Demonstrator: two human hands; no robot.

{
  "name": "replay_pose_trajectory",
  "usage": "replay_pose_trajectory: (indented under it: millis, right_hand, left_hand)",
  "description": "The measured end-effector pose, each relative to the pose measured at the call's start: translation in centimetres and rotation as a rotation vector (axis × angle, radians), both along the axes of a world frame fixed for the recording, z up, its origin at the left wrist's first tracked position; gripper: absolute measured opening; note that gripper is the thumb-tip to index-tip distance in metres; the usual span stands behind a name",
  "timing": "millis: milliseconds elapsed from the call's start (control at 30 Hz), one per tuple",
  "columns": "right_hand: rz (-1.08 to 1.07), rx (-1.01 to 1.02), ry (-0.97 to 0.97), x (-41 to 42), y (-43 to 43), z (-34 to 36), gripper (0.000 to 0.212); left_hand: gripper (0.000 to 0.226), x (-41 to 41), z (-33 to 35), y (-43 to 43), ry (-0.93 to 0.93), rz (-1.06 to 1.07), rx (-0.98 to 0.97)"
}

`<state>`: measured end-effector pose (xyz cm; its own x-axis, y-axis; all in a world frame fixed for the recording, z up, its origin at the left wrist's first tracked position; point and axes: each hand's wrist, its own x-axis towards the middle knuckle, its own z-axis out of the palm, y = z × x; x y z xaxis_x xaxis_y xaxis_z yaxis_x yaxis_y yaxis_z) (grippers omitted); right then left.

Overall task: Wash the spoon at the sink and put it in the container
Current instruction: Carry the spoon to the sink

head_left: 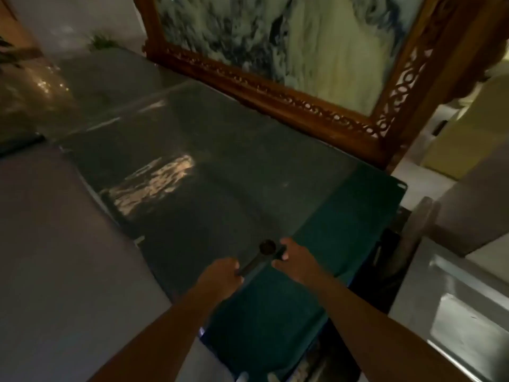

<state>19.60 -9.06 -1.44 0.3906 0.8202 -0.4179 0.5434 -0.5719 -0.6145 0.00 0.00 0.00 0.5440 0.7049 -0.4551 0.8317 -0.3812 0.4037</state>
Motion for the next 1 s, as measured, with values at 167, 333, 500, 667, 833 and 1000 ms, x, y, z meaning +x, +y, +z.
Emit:
replay_pose_trajectory:
  millis: [167,333,500,667,833,1000]
  right_hand:
    - [0.004,0.059,-0.061,0.6,2.7,-2.4,0.084]
    - [0.085,0.076,-0.144,0.9,3.6,-3.7,0.070]
    - [0.115,0.094,-0.160,1.0,3.5,-3.5,0.053]
    - [0.042,0.144,-0.080,0.8,2.7,-2.2,0.051]
    - [0.042,0.140,-0.092,0.3,1.4,2.7,0.044]
    - [-0.015,0.177,-0.143,-0.8,-1.5,9.6,0.036]
  left_hand:
    - [0.036,0.7,-2.4,1.4,-0.049,0.070,-0.030]
    - [0.024,1.0,-4.2,2.1,-0.072,0.099,-0.001]
    - [0.016,1.1,-4.9,2.1,-0.098,0.116,-0.018]
    - [0.018,1.3,-3.1,1.9,-0.124,0.108,-0.087]
    - [0.018,0.8,1.4,1.3,-0.166,0.057,-0.039]
    - [0.016,0.1,8.5,-0.2,-0.208,-0.064,0.072]
